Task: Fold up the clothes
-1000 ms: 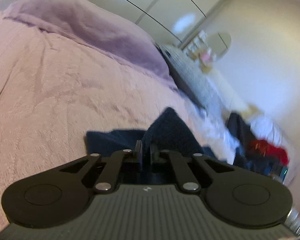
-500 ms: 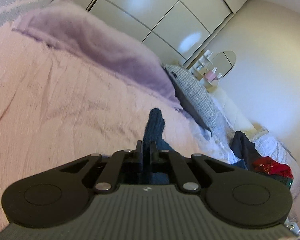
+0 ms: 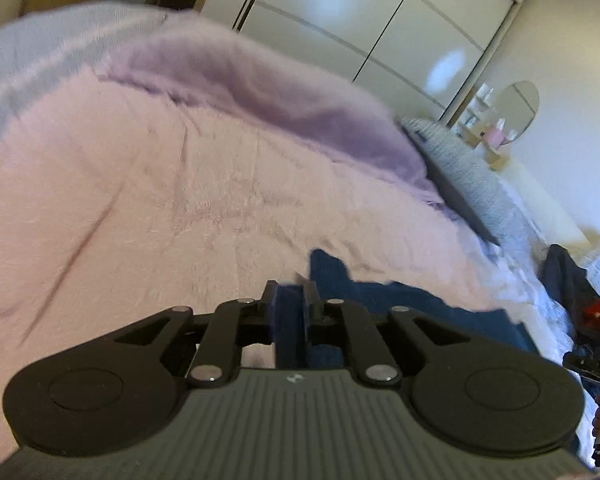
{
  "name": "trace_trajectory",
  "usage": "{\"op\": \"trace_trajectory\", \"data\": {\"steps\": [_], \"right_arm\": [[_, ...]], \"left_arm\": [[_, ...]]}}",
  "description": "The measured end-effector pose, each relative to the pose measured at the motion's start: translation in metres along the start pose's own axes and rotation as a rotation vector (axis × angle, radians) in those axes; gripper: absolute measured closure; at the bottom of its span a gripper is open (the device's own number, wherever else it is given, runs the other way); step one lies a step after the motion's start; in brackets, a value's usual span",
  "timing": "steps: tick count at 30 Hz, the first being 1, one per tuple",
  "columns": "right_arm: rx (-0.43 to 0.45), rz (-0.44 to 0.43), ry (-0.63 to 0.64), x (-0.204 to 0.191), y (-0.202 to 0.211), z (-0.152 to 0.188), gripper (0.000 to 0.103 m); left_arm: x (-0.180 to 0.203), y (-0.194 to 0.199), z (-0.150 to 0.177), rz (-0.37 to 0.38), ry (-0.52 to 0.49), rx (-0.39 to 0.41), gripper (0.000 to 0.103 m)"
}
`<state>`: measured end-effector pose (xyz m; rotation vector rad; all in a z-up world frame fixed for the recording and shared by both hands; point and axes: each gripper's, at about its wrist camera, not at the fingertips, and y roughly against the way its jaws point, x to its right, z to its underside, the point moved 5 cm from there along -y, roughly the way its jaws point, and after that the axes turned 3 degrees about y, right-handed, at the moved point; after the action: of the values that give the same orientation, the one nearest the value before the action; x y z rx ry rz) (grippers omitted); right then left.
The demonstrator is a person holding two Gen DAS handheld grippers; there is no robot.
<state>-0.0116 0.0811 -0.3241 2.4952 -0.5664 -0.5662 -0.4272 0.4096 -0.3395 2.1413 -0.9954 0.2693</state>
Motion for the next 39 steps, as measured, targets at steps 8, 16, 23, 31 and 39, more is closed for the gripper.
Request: {"op": "trace_trajectory", "data": {"steps": [8, 16, 23, 31, 39], "right_arm": [[-0.093, 0.005, 0.221, -0.041, 0.051, 0.089, 0.052], [-0.155, -0.015, -0.051, -0.002, 0.055, 0.106, 0.051], [-0.161, -0.206, -0.501, 0.038, 0.075, 0.123, 0.045], [-0.182, -0.265, -0.654, 0.043, 0.049, 0.128, 0.045], [-0.205, -0.232, -0.706, 0.039, 0.056, 0.133, 0.091]], "left_arm": [[0.043, 0.077, 0.097, 0.029, -0.147, -0.057, 0.093], [0.012, 0.069, 0.113, -0.092, 0.122, -0.068, 0.098], [0.009, 0.094, 0.144, 0.050, 0.559, -0.073, 0.065], [-0.011, 0.055, 0.144, 0.013, 0.709, -0.013, 0.074], [-0.015, 0.055, 0.115, -0.001, 0.589, 0.012, 0.096]]}}
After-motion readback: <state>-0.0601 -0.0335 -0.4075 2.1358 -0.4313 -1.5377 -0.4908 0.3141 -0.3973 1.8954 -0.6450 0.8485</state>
